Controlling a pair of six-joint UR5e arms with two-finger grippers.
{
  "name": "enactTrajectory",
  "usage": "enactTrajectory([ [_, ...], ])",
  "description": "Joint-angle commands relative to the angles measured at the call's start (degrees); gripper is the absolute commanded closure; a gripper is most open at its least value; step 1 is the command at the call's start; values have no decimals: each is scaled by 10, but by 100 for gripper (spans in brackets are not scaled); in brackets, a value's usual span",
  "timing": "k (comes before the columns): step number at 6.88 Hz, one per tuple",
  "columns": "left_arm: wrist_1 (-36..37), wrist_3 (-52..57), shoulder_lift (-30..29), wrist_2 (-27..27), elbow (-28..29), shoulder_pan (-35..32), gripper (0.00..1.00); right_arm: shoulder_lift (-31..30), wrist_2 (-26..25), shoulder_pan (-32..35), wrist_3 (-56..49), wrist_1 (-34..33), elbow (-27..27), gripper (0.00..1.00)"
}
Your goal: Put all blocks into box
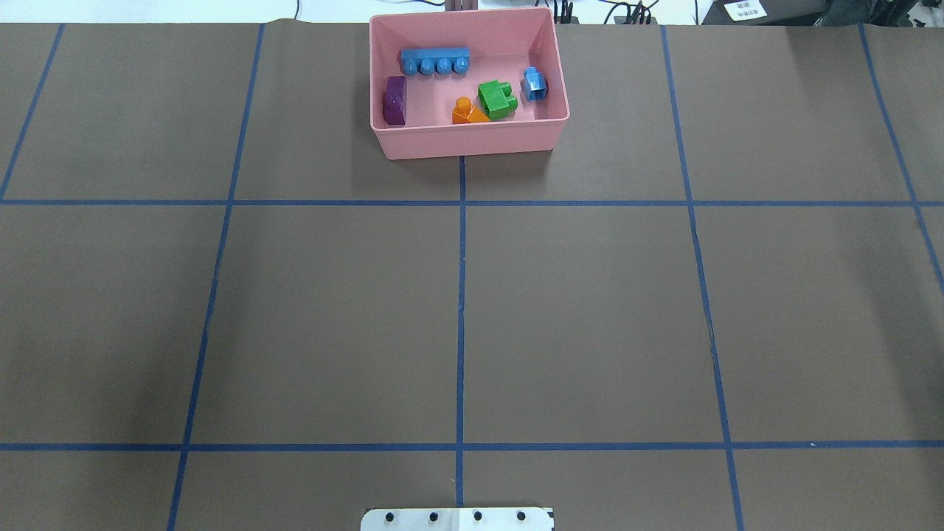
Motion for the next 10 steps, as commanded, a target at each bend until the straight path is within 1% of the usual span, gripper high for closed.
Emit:
enactTrajectory([
  [1,8,6,1,6,1,-4,0,-9,4,8,4,7,-3,0],
  [2,8,7,2,5,0,-23,0,-7,4,8,4,6,-3,0],
  [4,10,70,4,2,1,-48,0,-5,4,8,5,6,-5,0],
  [7,10,65,0,3,7,-50,0,-9,3,12,4,6,-8,0],
  [9,9,64,0,2,6,-50,0,-15,10,26,5,4,-7,0],
  [10,9,64,0,2,7,-50,0,-8,17,53,4,-24,4,0],
])
